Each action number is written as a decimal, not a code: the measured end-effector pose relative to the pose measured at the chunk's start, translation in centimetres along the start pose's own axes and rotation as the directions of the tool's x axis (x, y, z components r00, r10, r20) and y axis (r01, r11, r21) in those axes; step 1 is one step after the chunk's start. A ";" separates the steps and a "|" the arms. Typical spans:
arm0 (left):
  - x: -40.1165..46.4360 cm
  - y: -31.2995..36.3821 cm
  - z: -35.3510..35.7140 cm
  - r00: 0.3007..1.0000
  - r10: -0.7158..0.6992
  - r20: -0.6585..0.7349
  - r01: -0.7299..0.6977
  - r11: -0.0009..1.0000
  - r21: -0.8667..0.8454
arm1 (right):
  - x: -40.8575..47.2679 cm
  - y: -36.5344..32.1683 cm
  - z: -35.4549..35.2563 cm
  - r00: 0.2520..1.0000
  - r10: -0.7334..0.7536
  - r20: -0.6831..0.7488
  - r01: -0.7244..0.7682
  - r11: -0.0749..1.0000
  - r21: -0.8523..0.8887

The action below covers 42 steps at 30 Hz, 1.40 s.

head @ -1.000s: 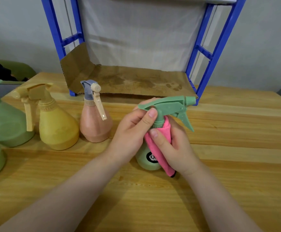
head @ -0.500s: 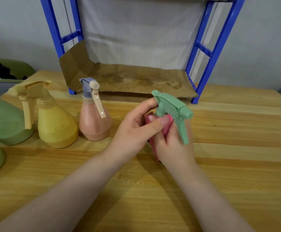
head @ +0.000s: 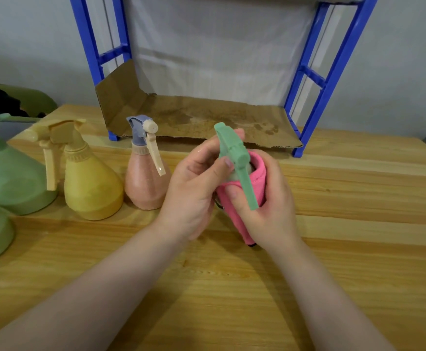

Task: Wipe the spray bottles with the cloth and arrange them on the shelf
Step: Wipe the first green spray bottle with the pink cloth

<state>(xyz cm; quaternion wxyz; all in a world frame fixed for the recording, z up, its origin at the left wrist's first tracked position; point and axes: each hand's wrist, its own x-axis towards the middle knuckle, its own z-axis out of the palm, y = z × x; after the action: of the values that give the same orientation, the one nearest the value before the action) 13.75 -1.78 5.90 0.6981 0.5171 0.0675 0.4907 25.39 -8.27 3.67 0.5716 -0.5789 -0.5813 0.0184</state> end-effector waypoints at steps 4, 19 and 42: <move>0.3 0.6 0.1 0.999 0.041 -0.035 -0.042 0.999 -0.032 | -0.2 0.6 0.0 0.998 0.065 -0.019 -0.059 0.976 0.211; 0.5 1.3 -0.5 0.999 -0.025 0.047 0.022 0.998 0.054 | 0.0 -0.2 -0.3 0.993 0.096 0.061 -0.107 0.970 0.219; 0.1 0.6 -0.1 0.950 -0.143 0.277 0.071 0.965 0.254 | 0.2 -0.6 -0.5 0.995 0.054 0.088 -0.057 0.998 0.035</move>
<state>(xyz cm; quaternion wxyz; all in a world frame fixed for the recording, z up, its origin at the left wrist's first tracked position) 13.31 -1.65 6.39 0.6582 0.6604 0.0504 0.3579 25.39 -8.64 4.31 0.5558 -0.5827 -0.5888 0.0702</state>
